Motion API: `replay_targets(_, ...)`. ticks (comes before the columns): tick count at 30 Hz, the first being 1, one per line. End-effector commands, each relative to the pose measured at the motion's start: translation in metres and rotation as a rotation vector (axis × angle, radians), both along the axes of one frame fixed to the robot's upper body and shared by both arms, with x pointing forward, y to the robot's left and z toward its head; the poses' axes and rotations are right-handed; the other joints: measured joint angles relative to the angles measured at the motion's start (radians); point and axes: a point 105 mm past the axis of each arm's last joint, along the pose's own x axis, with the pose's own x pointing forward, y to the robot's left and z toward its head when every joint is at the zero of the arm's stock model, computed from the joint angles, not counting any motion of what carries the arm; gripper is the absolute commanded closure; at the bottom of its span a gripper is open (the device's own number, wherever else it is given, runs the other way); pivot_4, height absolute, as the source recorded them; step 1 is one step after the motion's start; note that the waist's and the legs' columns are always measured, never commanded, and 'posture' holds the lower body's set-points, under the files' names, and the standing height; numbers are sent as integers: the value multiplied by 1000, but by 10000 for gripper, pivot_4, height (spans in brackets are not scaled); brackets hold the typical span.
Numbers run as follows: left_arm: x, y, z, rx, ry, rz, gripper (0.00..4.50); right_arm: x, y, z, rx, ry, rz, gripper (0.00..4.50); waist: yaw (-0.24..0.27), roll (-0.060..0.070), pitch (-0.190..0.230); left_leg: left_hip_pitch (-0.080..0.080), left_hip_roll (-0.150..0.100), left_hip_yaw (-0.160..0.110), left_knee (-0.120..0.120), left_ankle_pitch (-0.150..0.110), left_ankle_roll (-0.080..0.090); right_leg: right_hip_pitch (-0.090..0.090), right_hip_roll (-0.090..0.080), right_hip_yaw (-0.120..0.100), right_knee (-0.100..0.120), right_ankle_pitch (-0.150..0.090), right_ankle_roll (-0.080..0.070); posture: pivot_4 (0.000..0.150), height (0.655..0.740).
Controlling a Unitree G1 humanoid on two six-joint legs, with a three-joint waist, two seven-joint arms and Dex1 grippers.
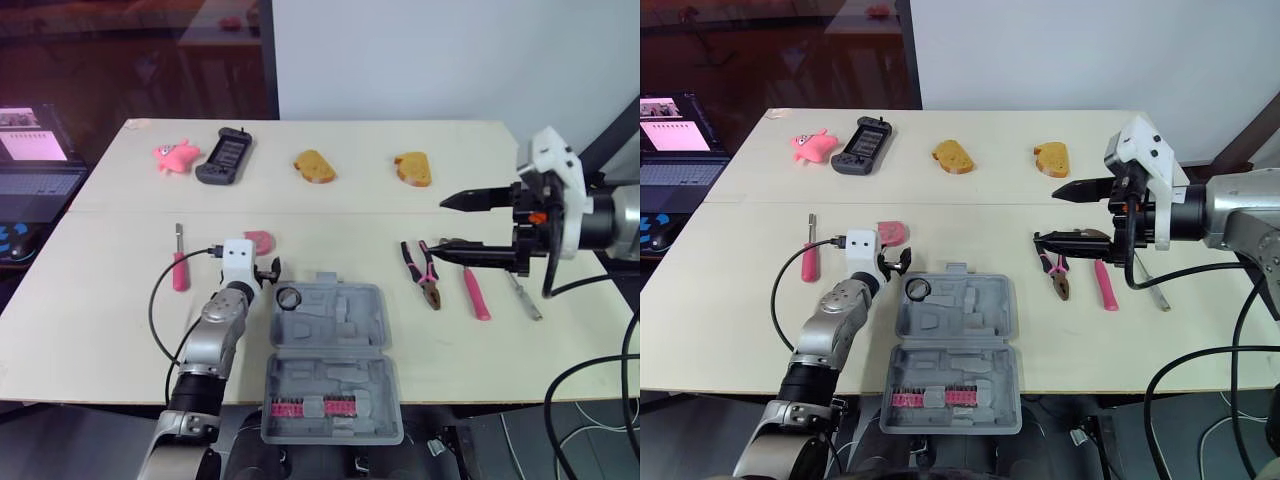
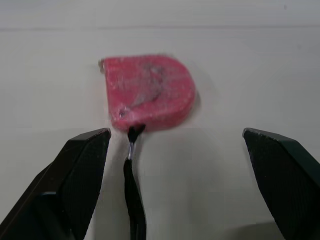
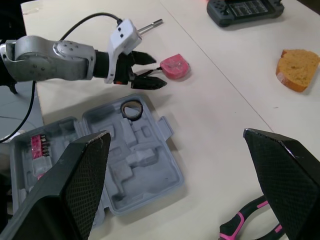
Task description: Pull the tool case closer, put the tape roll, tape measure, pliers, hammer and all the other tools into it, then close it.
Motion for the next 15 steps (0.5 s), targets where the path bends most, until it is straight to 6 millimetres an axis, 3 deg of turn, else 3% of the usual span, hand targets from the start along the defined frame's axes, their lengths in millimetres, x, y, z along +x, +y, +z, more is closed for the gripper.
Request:
replay_targets(1, 8, 4, 8, -28, -40, 36, 2697, -5, -2, 18, -21, -76, -11, 0, 0, 0, 0, 0, 0, 0, 0, 0, 0, 0, 0, 0, 0, 0, 0, 1500, 7188)
replay_targets(3, 9, 4, 8, -28, -41, 32, 8797, -5, -3, 18, -22, -77, -20, 0, -1, 0, 0, 0, 0, 0, 0, 0, 0, 0, 0, 0, 0, 0, 0, 1500, 7188)
replay_targets(5, 11, 3, 8, -28, -43, 23, 18756, -4, -4, 17, -23, -76, -27, 0, 0, 0, 0, 0, 0, 0, 0, 0, 0, 0, 0, 0, 0, 0, 0, 1500, 7188)
replay_targets(12, 13, 3, 4, -40, -25, 24, 18756, -4, -5, 12, -38, -75, -39, 0, 0, 0, 0, 0, 0, 0, 0, 0, 0, 0, 0, 0, 0, 0, 0, 1500, 7188)
replay_targets(15, 14, 7, 5, -46, -32, 36, 28222, -3, -5, 11, -40, -78, -43, 0, 0, 0, 0, 0, 0, 0, 0, 0, 0, 0, 0, 0, 0, 0, 0, 1500, 7188)
